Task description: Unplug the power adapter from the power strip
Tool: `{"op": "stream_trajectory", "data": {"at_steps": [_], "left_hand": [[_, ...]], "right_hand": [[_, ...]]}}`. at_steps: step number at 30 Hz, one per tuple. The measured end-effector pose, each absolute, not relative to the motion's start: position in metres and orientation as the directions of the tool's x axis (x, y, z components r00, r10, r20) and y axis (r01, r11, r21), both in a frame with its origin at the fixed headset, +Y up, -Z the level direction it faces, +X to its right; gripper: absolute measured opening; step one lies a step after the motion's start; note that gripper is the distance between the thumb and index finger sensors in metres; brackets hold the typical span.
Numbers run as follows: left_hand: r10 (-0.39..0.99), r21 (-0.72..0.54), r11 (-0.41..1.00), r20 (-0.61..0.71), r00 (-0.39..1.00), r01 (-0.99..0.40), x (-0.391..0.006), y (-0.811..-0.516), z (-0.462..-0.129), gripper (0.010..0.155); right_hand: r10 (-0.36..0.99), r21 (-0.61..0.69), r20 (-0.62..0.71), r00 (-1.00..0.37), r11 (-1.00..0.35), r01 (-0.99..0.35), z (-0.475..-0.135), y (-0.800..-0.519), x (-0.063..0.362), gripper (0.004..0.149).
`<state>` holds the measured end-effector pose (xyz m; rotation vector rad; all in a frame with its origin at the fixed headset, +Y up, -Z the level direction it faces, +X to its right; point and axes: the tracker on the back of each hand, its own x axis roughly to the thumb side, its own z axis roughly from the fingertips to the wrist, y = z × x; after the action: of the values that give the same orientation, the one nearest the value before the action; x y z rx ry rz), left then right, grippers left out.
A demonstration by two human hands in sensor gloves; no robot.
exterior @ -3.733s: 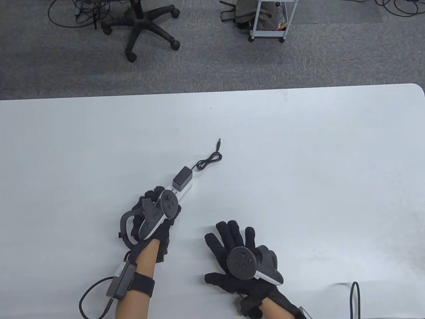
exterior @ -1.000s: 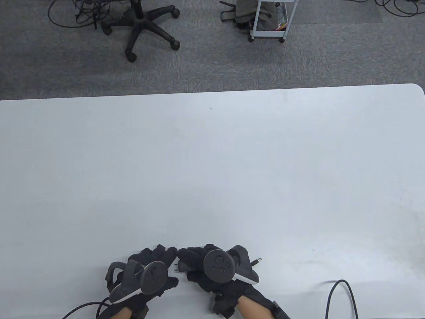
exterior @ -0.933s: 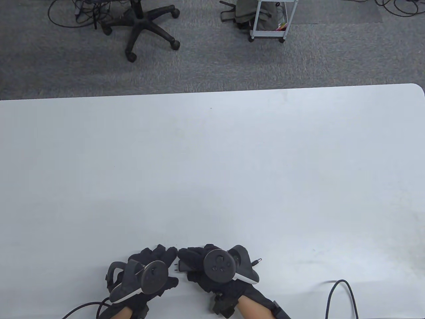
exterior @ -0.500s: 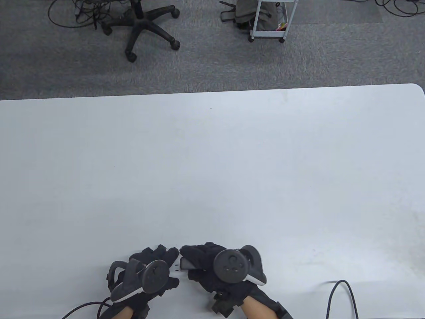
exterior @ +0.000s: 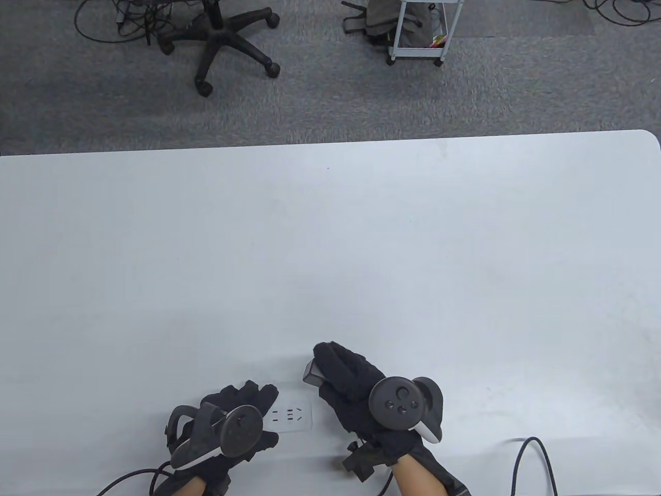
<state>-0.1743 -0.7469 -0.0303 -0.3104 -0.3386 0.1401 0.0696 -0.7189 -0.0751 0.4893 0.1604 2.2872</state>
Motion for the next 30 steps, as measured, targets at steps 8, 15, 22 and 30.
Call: {"op": "stream_trajectory", "data": {"at_steps": [8, 15, 22, 30], "left_hand": [[0.189, -0.323, 0.943, 0.315, 0.930, -0.082, -0.174, -0.747, -0.030, 0.082], [0.194, -0.326, 0.942, 0.318, 0.928, -0.085, -0.174, -0.747, -0.030, 0.082], [0.188, -0.323, 0.943, 0.317, 0.929, -0.081, -0.172, -0.747, -0.030, 0.082], [0.160, -0.311, 0.949, 0.323, 0.933, -0.055, -0.172, -0.747, -0.028, 0.082]], "right_hand": [[0.643, 0.352, 0.213, -0.736, -0.753, -0.556, -0.086, -0.746, 0.054, 0.058], [0.544, 0.303, 0.166, -0.822, -0.822, -0.483, -0.086, -0.750, 0.049, 0.056], [0.337, 0.202, 0.125, -0.933, -0.930, -0.308, -0.083, -0.753, 0.041, 0.051], [0.333, 0.149, 0.101, -0.937, -0.937, -0.317, -0.082, -0.749, 0.048, 0.054]]}}
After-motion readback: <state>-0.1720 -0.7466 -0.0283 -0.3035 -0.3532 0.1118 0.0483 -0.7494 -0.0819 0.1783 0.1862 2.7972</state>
